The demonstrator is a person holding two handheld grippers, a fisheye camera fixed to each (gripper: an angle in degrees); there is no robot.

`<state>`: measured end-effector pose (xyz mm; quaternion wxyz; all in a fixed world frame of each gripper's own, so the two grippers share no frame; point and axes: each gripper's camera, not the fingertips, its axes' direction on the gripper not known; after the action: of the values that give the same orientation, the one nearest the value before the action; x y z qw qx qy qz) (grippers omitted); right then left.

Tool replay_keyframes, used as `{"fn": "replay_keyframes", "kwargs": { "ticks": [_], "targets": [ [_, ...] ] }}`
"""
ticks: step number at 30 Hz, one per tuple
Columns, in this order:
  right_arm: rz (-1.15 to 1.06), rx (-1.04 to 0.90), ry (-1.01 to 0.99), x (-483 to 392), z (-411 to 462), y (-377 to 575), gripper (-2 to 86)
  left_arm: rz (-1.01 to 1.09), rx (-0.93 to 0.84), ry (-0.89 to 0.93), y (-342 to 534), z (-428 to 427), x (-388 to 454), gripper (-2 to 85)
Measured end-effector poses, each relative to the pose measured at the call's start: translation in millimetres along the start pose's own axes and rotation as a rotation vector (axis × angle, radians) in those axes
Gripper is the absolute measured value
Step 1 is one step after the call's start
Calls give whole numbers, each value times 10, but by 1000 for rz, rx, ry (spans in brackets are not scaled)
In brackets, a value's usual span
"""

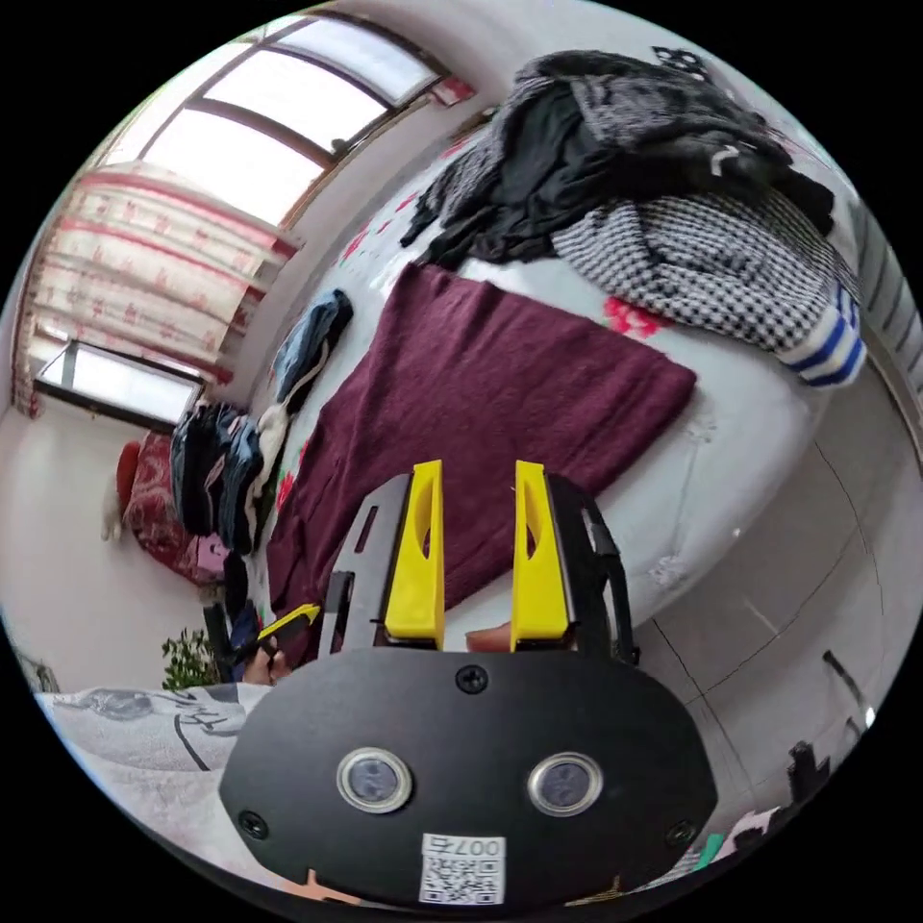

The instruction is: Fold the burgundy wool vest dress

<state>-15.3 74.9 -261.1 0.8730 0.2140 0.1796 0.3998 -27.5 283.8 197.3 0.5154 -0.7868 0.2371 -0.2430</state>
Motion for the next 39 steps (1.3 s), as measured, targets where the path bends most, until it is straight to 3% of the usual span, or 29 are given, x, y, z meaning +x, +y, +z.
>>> {"fn": "replay_keyframes", "kwargs": {
  "ticks": [6, 14, 17, 20, 22, 25, 28, 32, 39],
  "targets": [
    [206, 97, -29, 1001, -164, -54, 89, -114, 114, 56, 213, -280, 179, 51],
    [188, 80, -104, 962, 171, -233, 16, -290, 238, -4, 772, -616, 218, 49],
    [-55, 32, -261, 223, 254, -463, 5, -374, 282, -28, 1070, -668, 211, 43],
    [-547, -121, -417, -1246, 306, -245, 1, -472, 317, -20, 1362, -666, 197, 39],
    [-963, -319, -519, -2343, 347, 533, 0, -526, 328, -14, 1503, -646, 195, 37],
    [-1329, -566, -540, -3021, 504, 1837, -1, -586, 347, -9, 1676, -614, 224, 35],
    [-1483, -749, -444, -3002, 924, 2959, 0, -618, 354, -8, 1775, -562, 269, 34],
    [-1444, -913, -268, -2665, 1530, 3715, 5, -644, 340, -4, 1834, -468, 308, 33],
    [-1517, -1024, -384, -2685, 1533, 4406, 35, -723, 374, -1, 1955, -447, 216, 44]
  ]
}}
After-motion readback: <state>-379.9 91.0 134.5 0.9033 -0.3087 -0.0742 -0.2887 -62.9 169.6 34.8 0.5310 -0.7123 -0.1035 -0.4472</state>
